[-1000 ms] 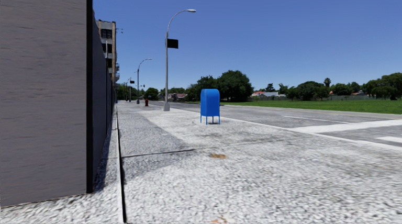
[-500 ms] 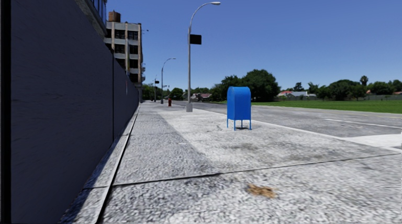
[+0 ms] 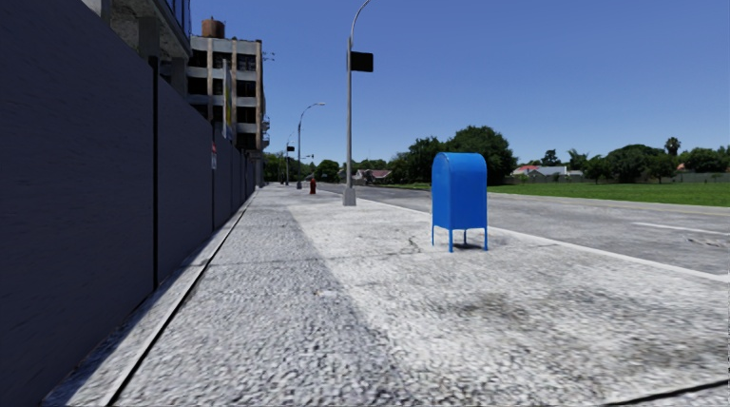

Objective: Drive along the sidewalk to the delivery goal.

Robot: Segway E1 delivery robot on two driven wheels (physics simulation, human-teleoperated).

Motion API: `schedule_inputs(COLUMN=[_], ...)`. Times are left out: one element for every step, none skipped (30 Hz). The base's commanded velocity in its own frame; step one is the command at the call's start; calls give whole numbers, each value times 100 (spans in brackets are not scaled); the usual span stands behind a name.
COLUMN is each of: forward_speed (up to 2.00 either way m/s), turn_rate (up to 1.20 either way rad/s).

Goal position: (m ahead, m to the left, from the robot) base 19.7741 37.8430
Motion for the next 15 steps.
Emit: schedule_inputs(forward_speed=[200, 200, 200, 200, 200, 200, 200, 200, 200, 200, 200, 200, 200, 200, 200], turn_rate=[0, 2, 22, 29, 29, 31, 31, 32, 32, 32, 32, 32, 32, 32, 32])
